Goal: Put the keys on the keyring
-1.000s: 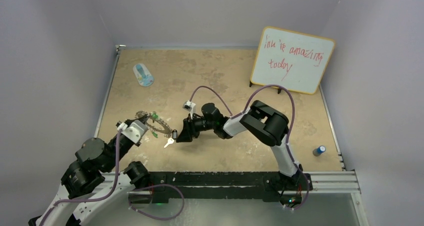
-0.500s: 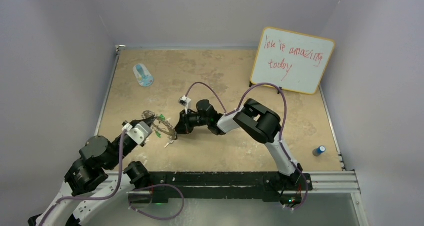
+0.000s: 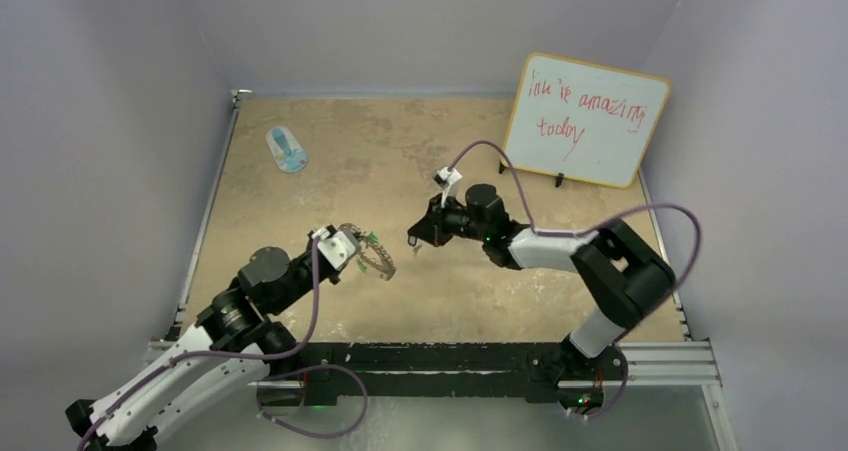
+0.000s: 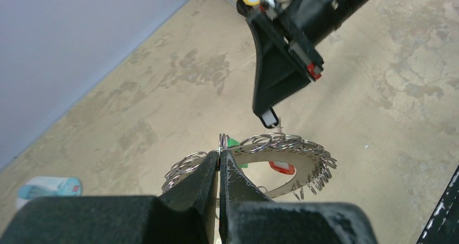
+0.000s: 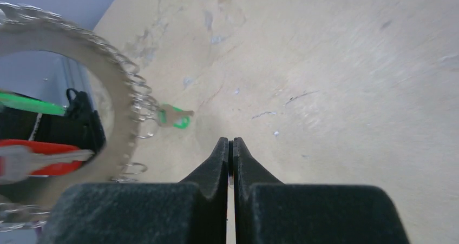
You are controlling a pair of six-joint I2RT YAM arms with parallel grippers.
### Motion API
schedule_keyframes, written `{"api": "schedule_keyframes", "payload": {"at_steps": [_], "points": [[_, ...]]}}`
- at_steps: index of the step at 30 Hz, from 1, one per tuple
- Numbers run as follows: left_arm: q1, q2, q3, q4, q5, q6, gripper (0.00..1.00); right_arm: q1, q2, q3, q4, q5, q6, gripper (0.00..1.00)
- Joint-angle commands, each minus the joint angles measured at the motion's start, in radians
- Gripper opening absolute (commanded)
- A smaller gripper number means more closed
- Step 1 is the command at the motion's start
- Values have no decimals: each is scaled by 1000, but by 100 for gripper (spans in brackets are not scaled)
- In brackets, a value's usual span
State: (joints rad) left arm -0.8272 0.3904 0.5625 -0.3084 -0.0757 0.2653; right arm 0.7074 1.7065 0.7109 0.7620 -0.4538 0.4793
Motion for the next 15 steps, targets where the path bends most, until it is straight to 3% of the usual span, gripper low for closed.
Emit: {"api": "schedule_keyframes", "payload": {"at_steps": [1,3,6,8,12,15], "points": [[0,71,-71,346,65,-92,0,18,-218,-30,-293,256,-206,0],[-1,120,-86,385,65,-96,0,21,-279,-34,-370,352,-244,0],[-2,184,-93,409,56,-95,0,23,-362,-55,-431,364,-275,3],[-1,218,-99,420,44,-96,0,24,-403,-74,-446,327,-302,16],[-1,242,-121,434,11,-106,0,24,-458,-98,-467,250,-315,55],[-1,241,-140,428,-8,-112,0,21,-482,-107,-478,244,-288,68]]}}
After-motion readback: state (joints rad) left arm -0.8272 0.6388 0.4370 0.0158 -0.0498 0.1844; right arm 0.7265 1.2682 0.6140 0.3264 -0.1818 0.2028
